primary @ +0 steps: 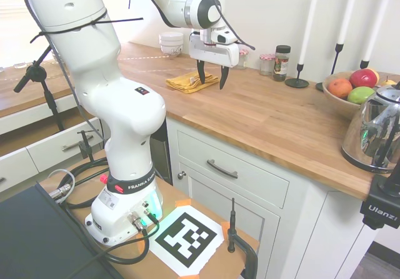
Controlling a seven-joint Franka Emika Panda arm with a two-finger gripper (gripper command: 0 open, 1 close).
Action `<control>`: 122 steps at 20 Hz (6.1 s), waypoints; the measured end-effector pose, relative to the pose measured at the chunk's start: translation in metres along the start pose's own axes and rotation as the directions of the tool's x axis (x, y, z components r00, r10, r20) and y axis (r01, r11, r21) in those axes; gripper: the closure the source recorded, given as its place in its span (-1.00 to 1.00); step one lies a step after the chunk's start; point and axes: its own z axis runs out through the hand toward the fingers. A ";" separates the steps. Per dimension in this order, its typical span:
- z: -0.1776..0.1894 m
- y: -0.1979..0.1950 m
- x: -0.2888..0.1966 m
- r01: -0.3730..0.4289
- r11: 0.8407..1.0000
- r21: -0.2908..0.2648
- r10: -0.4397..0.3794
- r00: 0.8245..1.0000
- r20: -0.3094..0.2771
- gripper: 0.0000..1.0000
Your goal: Wipe the counter
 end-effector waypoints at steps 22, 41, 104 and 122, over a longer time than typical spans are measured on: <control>-0.039 -0.165 -0.031 0.080 0.996 -0.037 -0.081 0.996 -0.038 -1.00; 0.028 -0.193 -0.025 0.121 0.988 -0.093 -0.123 0.992 -0.017 -1.00; 0.067 -0.194 0.005 0.106 0.988 -0.112 -0.109 0.994 -0.015 1.00; 0.067 -0.088 0.116 0.020 0.998 -0.066 -0.021 1.000 -0.014 1.00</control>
